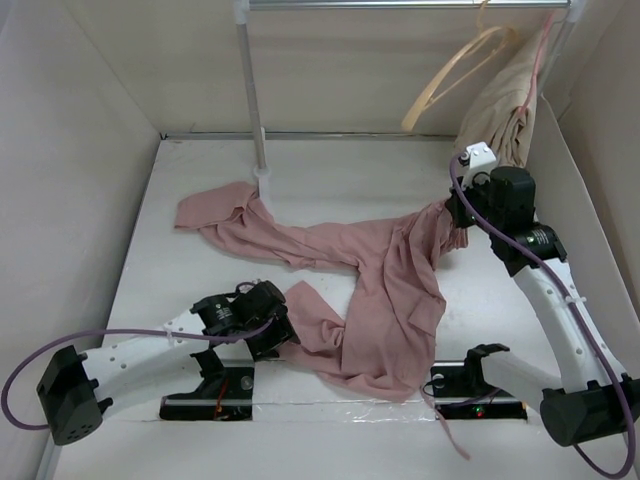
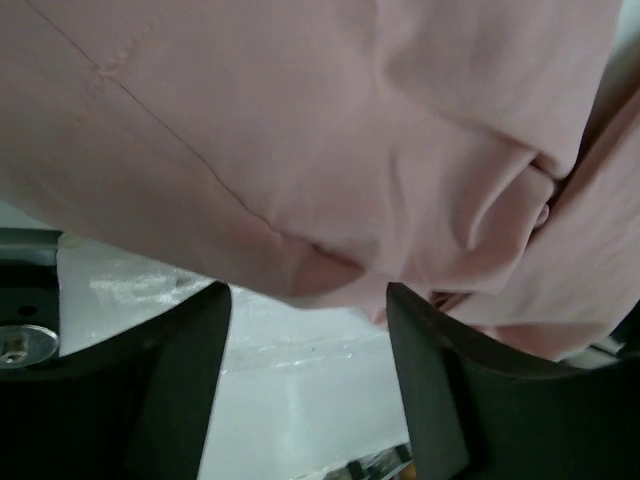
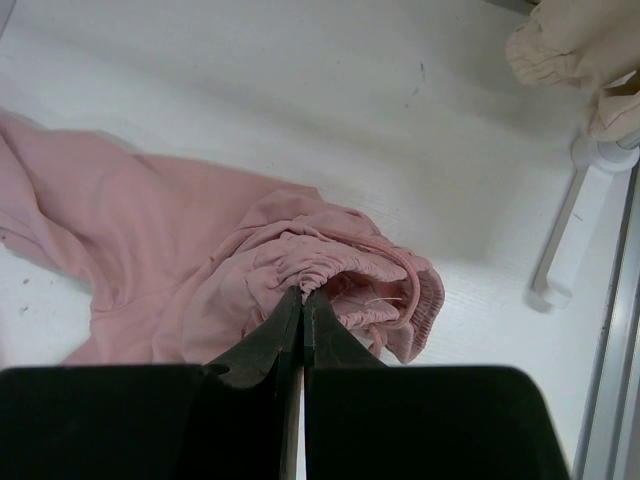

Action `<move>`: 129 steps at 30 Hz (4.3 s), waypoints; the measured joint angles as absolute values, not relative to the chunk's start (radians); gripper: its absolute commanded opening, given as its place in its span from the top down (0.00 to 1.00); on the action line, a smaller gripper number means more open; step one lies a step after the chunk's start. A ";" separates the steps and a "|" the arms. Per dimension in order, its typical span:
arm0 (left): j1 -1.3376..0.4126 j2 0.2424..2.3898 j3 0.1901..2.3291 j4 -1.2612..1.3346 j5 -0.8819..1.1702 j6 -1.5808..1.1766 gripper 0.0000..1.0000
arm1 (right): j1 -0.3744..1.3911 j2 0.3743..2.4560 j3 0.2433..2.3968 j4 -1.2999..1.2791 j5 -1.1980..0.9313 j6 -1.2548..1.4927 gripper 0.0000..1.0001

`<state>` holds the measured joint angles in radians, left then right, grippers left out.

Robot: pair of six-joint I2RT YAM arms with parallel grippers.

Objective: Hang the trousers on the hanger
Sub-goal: Flatten out the trousers at the center of the board.

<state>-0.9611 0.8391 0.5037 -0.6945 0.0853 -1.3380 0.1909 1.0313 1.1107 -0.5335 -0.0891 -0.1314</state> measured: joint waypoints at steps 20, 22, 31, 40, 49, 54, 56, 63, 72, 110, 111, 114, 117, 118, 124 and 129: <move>-0.869 0.721 1.396 -0.994 -0.481 -1.314 1.00 | 0.244 0.779 1.374 -0.823 -0.030 -0.165 1.00; -0.813 0.681 1.483 -1.054 -0.524 -1.279 1.00 | 0.253 0.739 1.438 -0.871 -0.009 -0.164 1.00; -0.731 0.757 1.874 -1.105 -0.880 -1.042 1.00 | 0.330 0.647 1.599 -0.949 0.241 -0.167 1.00; -0.628 1.166 1.734 -0.575 -1.016 -0.471 1.00 | 0.248 1.067 1.383 -0.638 0.263 -0.171 1.00; 0.027 2.016 2.006 -0.405 -0.333 -0.503 0.01 | 0.057 1.495 1.467 -0.501 0.037 -0.134 1.00; 0.072 2.044 1.828 -0.484 -0.220 -0.553 0.01 | 0.062 1.431 1.415 -0.459 -0.038 -0.126 1.00; 0.050 1.905 1.601 -0.444 -0.196 -0.571 0.01 | 0.069 1.363 1.374 -0.458 -0.058 -0.116 1.00; -0.076 1.272 1.073 -0.377 -0.128 -0.629 0.20 | 0.135 1.177 1.255 -0.443 -0.084 -0.105 1.00; -0.342 1.244 0.743 -0.347 -0.099 -0.716 0.09 | -0.036 1.319 1.240 -0.449 -0.117 -0.038 0.72; -0.301 1.263 0.754 -0.376 -0.113 -0.740 1.00 | -0.317 1.458 0.722 -0.106 -0.269 0.244 1.00; -0.301 1.198 0.757 -0.418 -0.113 -0.740 1.00 | -0.328 1.371 0.717 -0.169 -0.257 0.220 1.00; -0.301 1.020 0.790 -0.554 -0.097 -0.746 1.00 | -0.354 1.192 0.718 -0.269 -0.218 0.173 1.00; -0.301 0.899 0.824 -0.656 -0.058 -0.751 0.81 | -0.389 0.960 0.743 -0.425 -0.154 0.130 1.00; -0.301 0.873 0.826 -0.685 -0.033 -0.749 0.40 | -0.394 0.938 0.747 -0.456 -0.135 0.125 1.00; -0.312 0.812 0.859 -0.893 0.007 -0.730 0.01 | -0.403 1.036 0.826 -0.614 0.077 0.077 0.29; -0.315 0.865 0.994 -0.926 -0.130 -0.689 0.01 | -0.484 1.143 0.875 -0.607 0.008 0.067 0.13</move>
<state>-0.3153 0.8654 0.9939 -0.9257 -0.1295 -0.6888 -0.4839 1.1435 0.8745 -0.6071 0.0082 0.0669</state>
